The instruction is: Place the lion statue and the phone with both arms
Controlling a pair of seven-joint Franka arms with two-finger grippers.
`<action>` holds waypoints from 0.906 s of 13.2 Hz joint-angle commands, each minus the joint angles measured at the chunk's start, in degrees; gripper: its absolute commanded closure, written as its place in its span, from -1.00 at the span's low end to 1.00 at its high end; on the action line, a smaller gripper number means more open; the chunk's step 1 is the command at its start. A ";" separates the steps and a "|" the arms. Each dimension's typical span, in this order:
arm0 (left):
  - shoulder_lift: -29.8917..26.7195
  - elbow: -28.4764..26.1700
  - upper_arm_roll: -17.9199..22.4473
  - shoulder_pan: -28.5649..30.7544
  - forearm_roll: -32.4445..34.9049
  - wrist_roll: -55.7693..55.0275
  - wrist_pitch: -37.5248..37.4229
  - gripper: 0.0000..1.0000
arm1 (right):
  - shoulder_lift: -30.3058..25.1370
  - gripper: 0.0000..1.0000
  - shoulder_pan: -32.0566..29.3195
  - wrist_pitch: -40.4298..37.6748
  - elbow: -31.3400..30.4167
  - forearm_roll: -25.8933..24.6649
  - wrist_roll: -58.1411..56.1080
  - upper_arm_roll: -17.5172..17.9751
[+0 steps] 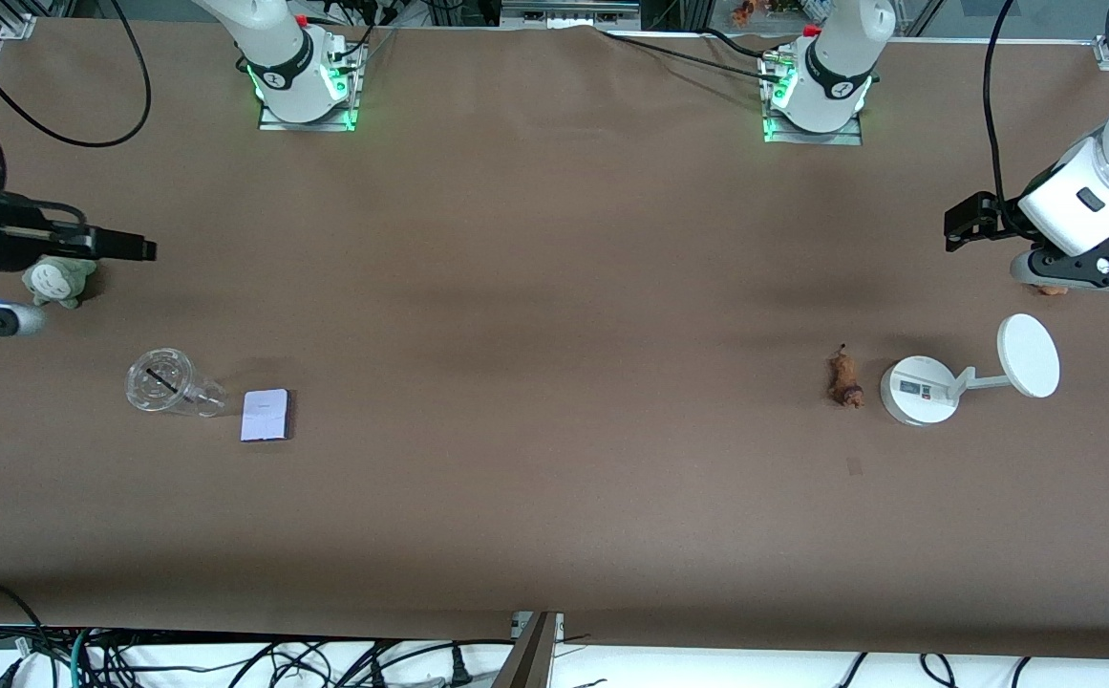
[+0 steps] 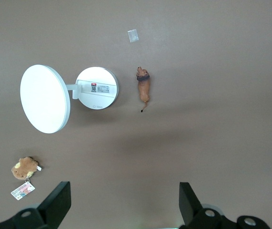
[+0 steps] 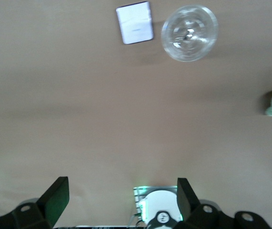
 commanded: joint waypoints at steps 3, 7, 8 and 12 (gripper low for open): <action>-0.28 0.74 -0.05 0.24 -1.28 0.08 -0.92 -1.00 | -16.71 -1.00 -5.56 16.98 -23.54 -5.29 -3.08 6.57; -0.28 0.74 -0.05 0.24 -1.28 0.08 -0.92 -1.00 | -19.29 -0.99 -9.43 18.43 -24.72 -5.38 -5.13 10.34; -0.28 0.83 -0.05 0.24 -1.28 0.08 -0.92 -1.00 | -19.29 -1.00 -9.44 18.33 -24.54 -5.47 -5.13 10.35; -0.28 0.74 -0.05 0.24 -1.28 0.08 -1.01 -1.00 | -18.94 -0.99 -9.00 18.25 -24.28 -5.65 -5.04 10.35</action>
